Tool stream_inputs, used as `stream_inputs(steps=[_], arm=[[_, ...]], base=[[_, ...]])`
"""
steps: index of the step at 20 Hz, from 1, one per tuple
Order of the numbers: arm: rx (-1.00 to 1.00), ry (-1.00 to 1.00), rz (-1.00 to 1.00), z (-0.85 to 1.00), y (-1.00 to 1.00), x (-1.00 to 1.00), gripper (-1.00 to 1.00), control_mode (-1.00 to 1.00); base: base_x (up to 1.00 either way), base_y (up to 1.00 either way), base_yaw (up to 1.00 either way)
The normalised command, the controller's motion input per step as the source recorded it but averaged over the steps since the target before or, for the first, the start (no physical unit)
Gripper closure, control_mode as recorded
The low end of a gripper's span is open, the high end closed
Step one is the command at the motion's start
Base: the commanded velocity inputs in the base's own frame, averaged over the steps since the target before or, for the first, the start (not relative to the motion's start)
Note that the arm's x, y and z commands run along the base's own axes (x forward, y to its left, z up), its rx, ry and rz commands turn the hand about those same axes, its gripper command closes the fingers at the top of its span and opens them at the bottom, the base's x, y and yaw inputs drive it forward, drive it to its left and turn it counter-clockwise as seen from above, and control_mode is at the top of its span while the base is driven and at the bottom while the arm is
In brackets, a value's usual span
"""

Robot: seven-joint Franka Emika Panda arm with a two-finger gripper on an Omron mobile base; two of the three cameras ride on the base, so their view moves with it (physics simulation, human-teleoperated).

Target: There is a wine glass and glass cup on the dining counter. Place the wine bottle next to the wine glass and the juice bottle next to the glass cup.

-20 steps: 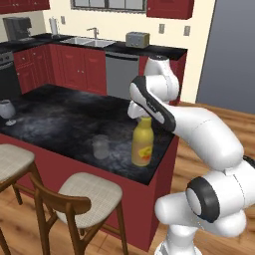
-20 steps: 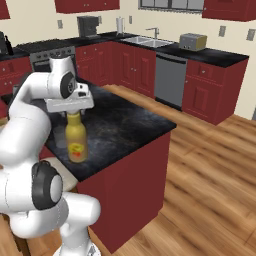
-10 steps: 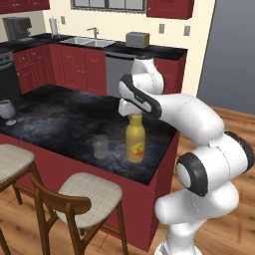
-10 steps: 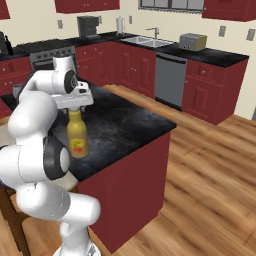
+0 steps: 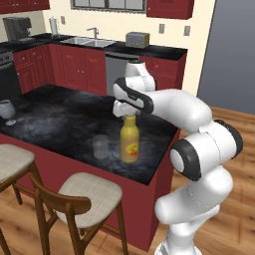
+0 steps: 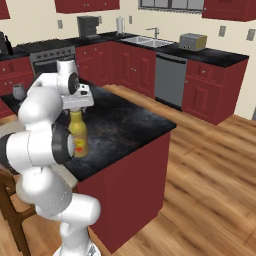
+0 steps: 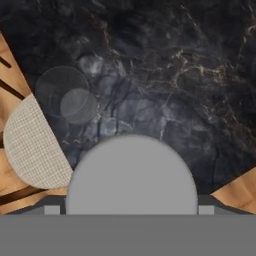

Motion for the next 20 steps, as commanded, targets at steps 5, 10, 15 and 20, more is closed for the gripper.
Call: stream_inputs(steps=[5, 10, 15, 20], arm=[[0.0, 0.0, 0.0, -0.2, 0.08, 0.34, 1.0, -1.0], [0.01, 0.0, 0.0, -0.21, 0.1, 0.3, 1.0, -1.0], [0.02, 0.0, 0.0, -0.18, 0.12, 0.33, 1.0, -1.0], [0.01, 0.0, 0.0, -0.2, 0.13, 0.11, 1.0, -1.0]], base=[[0.0, 0.0, 0.0], [0.0, 0.0, 0.0], [0.0, 0.0, 0.0], [0.0, 0.0, 0.0]])
